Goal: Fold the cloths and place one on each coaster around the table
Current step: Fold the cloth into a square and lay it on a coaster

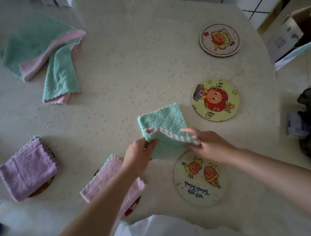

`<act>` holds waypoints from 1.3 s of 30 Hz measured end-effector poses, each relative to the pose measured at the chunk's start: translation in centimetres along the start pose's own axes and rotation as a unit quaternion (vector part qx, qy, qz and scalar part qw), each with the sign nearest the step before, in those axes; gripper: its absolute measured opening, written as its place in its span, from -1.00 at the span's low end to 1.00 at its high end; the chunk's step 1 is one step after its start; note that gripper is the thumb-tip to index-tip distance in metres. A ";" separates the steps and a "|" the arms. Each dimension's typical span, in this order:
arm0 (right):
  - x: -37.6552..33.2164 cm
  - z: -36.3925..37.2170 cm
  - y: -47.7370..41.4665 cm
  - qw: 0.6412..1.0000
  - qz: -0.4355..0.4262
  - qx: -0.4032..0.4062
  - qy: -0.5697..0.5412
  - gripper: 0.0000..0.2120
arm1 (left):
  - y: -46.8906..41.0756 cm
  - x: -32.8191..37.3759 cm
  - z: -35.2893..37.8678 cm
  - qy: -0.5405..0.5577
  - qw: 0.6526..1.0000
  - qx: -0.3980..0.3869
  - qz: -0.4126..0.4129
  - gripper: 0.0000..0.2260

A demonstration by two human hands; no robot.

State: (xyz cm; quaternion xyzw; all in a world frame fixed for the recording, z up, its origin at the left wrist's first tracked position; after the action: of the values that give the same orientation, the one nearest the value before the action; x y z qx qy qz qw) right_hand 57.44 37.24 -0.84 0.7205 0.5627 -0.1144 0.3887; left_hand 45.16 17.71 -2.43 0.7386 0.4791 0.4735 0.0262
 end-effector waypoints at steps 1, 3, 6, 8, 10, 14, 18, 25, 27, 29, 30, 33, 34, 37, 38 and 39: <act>0.0 -0.4 -0.9 0.999 0.021 0.020 -0.030 -0.79 | -0.7 0.3 -0.2 0.029 0.999 0.002 -0.021 -0.71; 0.5 -1.0 -2.8 0.993 0.071 0.041 -0.086 -0.84 | -2.1 0.3 -0.4 0.090 0.994 0.016 -0.066 -0.67; 1.5 -1.1 -4.8 0.985 0.114 0.044 -0.122 -0.72 | -3.7 0.0 -0.4 0.133 0.981 0.021 -0.140 -0.64; 1.7 -1.1 -5.3 0.983 0.128 0.039 -0.125 -0.70 | -4.3 -0.1 -0.1 0.141 0.974 0.019 -0.175 -0.64; 1.7 -1.0 -5.6 0.982 0.139 0.039 -0.123 -0.70 | -4.5 -0.1 0.0 0.142 0.971 0.025 -0.192 -0.64; 1.9 -0.8 -5.8 0.975 0.165 0.044 -0.144 -0.71 | -4.6 -0.2 0.1 0.158 0.964 0.033 -0.211 -0.68; 1.6 -0.8 -6.2 0.971 0.185 0.057 -0.136 -0.70 | -4.5 -0.2 -0.1 0.169 0.958 0.032 -0.229 -0.71; 0.7 0.1 -6.3 0.975 0.193 0.106 -0.041 -0.71 | -1.2 -0.4 0.2 -0.014 0.989 0.137 -0.052 -0.65; 0.3 0.4 -6.0 0.971 0.202 0.124 -0.025 -0.76 | 0.0 -0.6 0.9 -0.095 0.978 0.177 0.052 -0.54; -0.4 0.9 -5.6 0.970 0.204 0.132 -0.009 -0.65 | 0.6 -0.6 1.6 -0.211 0.945 0.207 0.141 -0.56; -0.7 1.2 -5.4 0.971 0.200 0.133 0.006 -0.55 | 0.8 -0.5 1.9 -0.250 0.929 0.212 0.173 -0.63; -1.3 2.2 -4.5 0.968 0.199 0.146 0.040 -0.30 | 0.9 -0.6 2.6 -0.271 0.925 0.192 0.186 -0.80; -1.2 2.4 -4.2 0.967 0.203 0.150 0.042 -0.29 | 0.8 -0.8 2.5 -0.260 0.933 0.188 0.164 -0.79; -0.7 2.6 -3.6 0.959 0.233 0.158 0.023 -0.35 | 0.6 -1.3 2.3 -0.206 0.956 0.185 0.096 -0.75; -0.7 2.5 -3.4 0.956 0.241 0.163 0.015 -0.39 | 0.4 -1.3 2.2 -0.184 0.962 0.186 0.079 -0.80; -0.6 2.4 -3.3 0.954 0.246 0.170 0.006 -0.44 | 0.2 -1.1 2.2 -0.164 0.967 0.186 0.060 -0.84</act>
State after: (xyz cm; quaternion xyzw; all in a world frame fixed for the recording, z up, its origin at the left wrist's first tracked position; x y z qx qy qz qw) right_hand 54.92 35.34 -3.47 0.8928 0.3423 -0.1047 0.2733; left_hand 46.83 17.67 -4.28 0.8254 0.5027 0.2493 -0.0620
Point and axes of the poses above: each hand's wrist, its own y-axis away from the middle knuckle, its own z-axis out of the palm, x = y × z, the point moved 2 cm from there along -y, towards the middle knuckle, and after that the axes turned 1 degree about -z, right-handed, at the moved point
